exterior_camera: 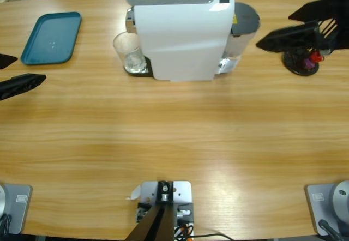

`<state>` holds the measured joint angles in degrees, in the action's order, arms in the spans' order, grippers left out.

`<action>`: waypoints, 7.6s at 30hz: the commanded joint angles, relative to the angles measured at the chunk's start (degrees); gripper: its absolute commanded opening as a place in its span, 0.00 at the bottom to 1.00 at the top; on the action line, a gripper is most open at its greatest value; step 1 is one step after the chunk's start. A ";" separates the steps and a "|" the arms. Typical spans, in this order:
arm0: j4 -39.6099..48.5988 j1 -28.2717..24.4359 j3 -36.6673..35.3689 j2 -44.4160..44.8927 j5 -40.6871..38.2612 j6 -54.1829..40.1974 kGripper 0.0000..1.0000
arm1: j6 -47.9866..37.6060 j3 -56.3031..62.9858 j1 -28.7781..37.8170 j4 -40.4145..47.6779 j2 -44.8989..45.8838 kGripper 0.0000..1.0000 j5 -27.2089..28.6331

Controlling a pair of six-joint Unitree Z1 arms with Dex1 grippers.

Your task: Pour coffee

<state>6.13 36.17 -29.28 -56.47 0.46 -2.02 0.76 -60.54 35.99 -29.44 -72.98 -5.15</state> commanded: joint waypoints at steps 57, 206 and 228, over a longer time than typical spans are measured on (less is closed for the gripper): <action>-5.37 0.67 4.85 -0.15 -5.15 -2.10 1.00 | 1.00 34.52 0.75 24.07 19.54 1.00 -0.21; -37.78 0.53 -4.22 -44.61 -19.09 -7.76 0.96 | 1.09 34.78 1.01 24.85 18.58 1.00 -0.30; -39.52 -1.25 -10.53 -54.80 -22.20 -7.95 0.94 | 1.09 34.82 1.10 24.87 18.59 1.00 -0.57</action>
<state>-32.75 35.42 -39.09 -106.47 -20.02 -9.76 1.20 -27.81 36.39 -5.24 -54.81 -4.99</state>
